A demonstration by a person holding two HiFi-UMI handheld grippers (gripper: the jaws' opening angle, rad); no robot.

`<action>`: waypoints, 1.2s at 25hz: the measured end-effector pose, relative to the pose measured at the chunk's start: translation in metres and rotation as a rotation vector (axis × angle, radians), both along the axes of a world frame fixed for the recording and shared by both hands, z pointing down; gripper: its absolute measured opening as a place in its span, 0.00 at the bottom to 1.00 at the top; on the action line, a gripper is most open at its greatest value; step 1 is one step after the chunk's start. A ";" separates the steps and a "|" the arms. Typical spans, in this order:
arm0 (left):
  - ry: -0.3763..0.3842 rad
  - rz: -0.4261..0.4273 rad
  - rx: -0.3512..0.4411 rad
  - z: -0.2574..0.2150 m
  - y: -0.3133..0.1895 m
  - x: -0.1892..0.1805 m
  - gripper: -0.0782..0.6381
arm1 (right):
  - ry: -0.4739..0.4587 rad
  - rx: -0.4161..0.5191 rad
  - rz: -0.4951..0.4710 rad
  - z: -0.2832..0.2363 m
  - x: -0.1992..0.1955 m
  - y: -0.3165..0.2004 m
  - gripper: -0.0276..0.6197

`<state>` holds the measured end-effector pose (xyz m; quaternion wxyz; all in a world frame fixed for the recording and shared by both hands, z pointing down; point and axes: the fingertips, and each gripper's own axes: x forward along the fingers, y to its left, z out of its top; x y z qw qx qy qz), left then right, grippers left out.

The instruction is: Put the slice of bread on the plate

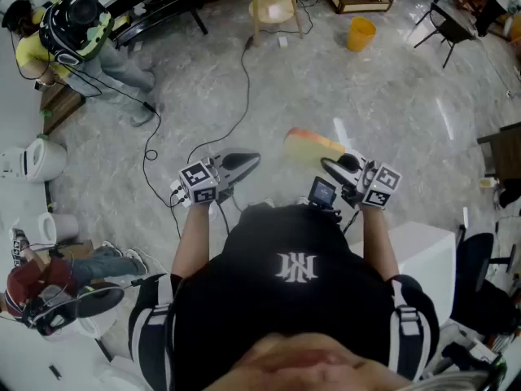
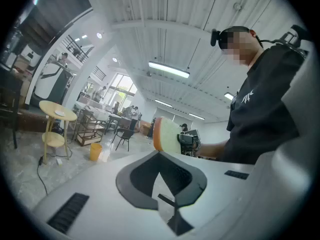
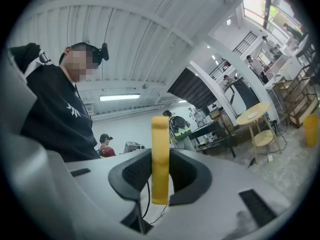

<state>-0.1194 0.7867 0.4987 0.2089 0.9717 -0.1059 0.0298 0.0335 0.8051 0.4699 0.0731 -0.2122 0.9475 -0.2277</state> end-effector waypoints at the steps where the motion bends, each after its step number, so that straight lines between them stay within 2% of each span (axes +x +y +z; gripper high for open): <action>1: 0.001 -0.001 -0.005 -0.001 -0.003 0.000 0.12 | 0.006 0.004 -0.004 0.000 0.000 -0.001 0.17; 6: -0.010 0.029 -0.012 0.001 -0.006 0.007 0.12 | 0.031 0.006 -0.013 0.003 0.004 -0.001 0.17; 15: 0.014 0.021 -0.036 0.012 0.005 0.030 0.12 | 0.025 -0.010 -0.052 0.012 0.011 0.002 0.18; 22: 0.023 -0.010 -0.047 0.006 0.008 0.015 0.12 | 0.065 -0.038 -0.075 0.023 -0.004 0.001 0.18; 30: 0.017 -0.017 -0.053 0.011 0.013 0.022 0.12 | 0.082 -0.057 -0.076 0.029 0.000 -0.002 0.18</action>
